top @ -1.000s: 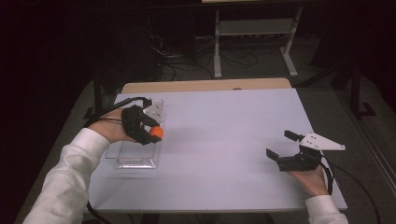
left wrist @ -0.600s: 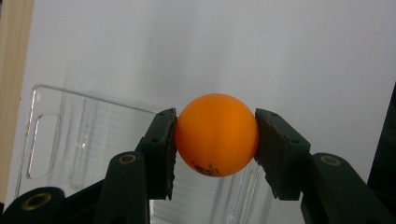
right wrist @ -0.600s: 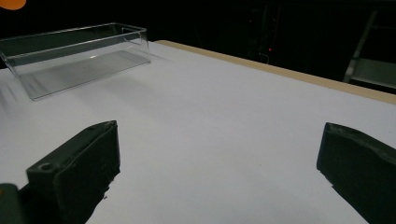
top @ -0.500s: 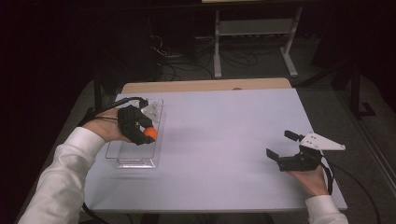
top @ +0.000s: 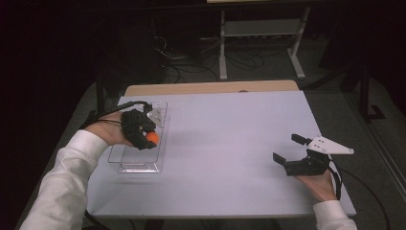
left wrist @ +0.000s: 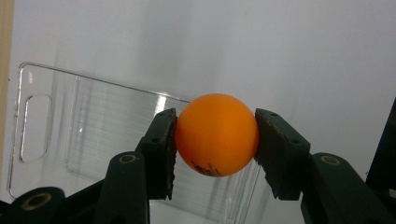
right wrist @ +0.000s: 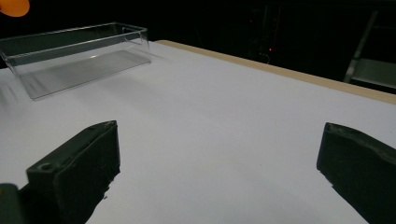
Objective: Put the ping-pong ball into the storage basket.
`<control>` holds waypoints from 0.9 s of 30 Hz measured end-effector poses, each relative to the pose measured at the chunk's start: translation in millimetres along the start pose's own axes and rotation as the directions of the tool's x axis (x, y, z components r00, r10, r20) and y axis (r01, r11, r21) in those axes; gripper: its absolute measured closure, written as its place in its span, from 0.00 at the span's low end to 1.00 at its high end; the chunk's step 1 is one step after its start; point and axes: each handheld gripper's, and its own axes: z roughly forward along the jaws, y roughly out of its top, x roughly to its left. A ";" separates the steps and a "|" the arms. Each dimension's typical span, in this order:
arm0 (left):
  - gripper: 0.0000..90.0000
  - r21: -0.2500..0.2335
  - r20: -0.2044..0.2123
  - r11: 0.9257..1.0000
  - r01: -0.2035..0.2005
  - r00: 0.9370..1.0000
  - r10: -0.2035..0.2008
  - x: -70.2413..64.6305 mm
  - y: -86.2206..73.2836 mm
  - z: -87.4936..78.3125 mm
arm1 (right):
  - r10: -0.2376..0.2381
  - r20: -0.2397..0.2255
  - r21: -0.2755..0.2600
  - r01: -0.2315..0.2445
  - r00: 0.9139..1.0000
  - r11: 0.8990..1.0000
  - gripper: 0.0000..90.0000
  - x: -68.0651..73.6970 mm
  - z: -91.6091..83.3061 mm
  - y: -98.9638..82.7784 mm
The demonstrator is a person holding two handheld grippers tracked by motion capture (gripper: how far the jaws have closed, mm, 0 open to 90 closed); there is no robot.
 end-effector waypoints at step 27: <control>0.57 0.049 0.020 0.999 0.005 1.000 -0.006 1.0 -9.9 20.4 | 0.000 0.003 0.004 0.000 1.000 1.000 0.00 -1.0 -0.7 -0.2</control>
